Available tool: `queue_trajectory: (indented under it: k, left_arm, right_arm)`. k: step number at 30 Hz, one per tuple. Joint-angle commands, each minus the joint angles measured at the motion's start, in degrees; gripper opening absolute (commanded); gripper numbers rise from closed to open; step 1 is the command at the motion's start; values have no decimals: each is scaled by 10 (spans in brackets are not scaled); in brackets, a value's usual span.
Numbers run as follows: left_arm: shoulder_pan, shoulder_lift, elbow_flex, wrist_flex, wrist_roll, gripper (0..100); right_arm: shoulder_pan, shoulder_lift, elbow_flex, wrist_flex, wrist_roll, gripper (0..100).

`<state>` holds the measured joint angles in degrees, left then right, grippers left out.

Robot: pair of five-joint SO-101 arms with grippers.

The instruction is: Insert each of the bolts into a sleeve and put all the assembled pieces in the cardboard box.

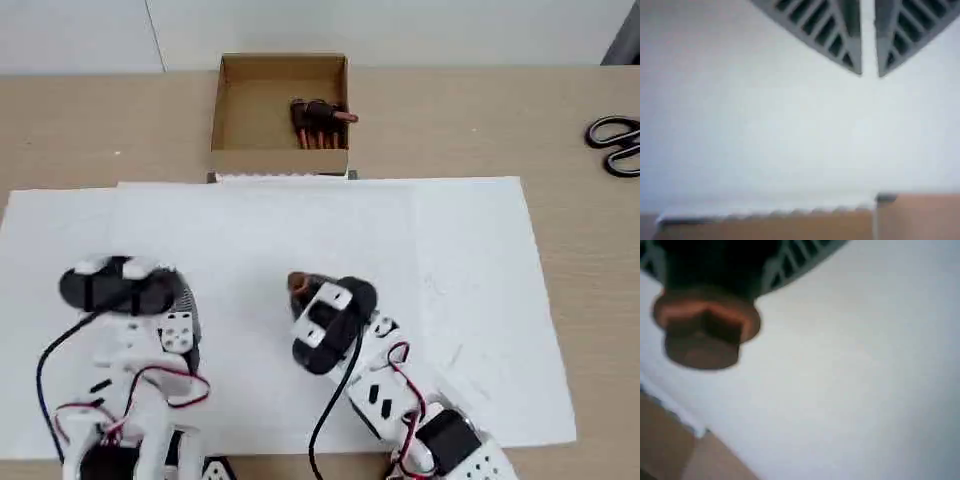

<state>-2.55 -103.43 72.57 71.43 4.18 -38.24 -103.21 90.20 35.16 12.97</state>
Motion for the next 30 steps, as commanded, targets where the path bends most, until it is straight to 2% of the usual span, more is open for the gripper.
queue_trajectory:
  k: [1,5,11,17,25,30]
  left_arm:
    - [-38,-4,64,1,-6,6]
    - [-36,-4,123,1,-6,6]
    - [-36,-4,179,-4,-5,6]
    - [-39,-4,180,-11,-4,6]
    - [-40,-4,180,-11,-3,6]
    - [-40,-4,180,-11,-5,6]
  right_arm:
    - [58,-6,-11,-18,1,3]
    - [96,-6,-23,-21,-10,3]
    - [141,2,-81,-10,-132,3]
    - [147,36,-160,40,-154,3]
    - [147,298,-351,38,-215,3]
    - [147,460,-456,-15,-221,3]
